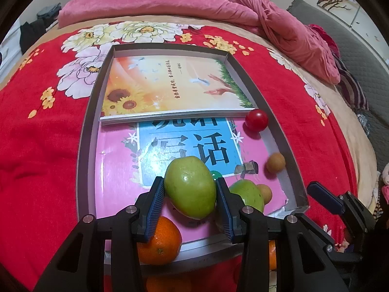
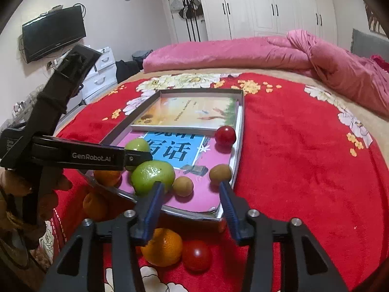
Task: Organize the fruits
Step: 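Open the right tool to drop the brown fruit into the tray, then open the left tool to set the green fruit in the tray, then withdraw both open tools toward the remaining oranges and cherry tomatoes, then grasp an orange with the left tool while the right tool grasps a cherry tomato, then lift and carry the orange and cherry tomato over the tray with both tools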
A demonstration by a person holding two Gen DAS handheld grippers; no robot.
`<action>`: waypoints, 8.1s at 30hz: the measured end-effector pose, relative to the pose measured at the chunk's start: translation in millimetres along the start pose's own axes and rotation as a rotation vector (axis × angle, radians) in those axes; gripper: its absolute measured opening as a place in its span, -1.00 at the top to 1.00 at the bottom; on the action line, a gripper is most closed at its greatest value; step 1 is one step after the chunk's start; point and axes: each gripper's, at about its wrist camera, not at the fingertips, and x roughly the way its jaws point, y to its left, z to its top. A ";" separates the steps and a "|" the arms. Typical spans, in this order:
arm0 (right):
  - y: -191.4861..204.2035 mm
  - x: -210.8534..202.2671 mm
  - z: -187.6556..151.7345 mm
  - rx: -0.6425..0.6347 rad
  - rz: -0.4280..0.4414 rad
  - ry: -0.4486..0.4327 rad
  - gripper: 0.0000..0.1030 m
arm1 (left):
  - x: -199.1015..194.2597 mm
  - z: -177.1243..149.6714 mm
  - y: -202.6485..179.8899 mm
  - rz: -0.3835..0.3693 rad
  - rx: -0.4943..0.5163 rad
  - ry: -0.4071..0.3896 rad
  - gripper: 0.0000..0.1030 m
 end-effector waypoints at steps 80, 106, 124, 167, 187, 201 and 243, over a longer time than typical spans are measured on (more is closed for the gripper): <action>-24.2 -41.6 1.9 0.053 -0.166 -0.084 -0.67 | -77.2 -40.0 16.6 0.028 -0.012 -0.090 -0.47; 3.4 -43.1 -18.3 -0.032 -0.142 0.003 -0.83 | -81.4 -64.7 11.4 0.029 0.023 -0.051 -0.51; 4.7 -43.3 -27.6 -0.031 -0.156 0.050 -0.83 | -78.3 -82.6 -5.8 0.003 0.082 -0.007 -0.51; -12.0 -5.1 -45.5 -0.020 -0.177 0.228 -0.56 | -44.7 -93.7 31.6 0.029 -0.053 0.069 -0.51; -1.0 4.4 -37.1 -0.086 -0.086 0.191 0.23 | -40.2 -90.5 36.9 0.008 -0.079 0.041 -0.34; 3.1 11.3 -39.0 -0.100 -0.070 0.208 0.44 | -33.5 -86.5 30.3 -0.003 -0.066 0.043 -0.24; 10.3 -48.8 -10.4 -0.046 0.037 -0.059 0.45 | -116.6 -63.8 -4.7 -0.068 -0.002 -0.146 0.22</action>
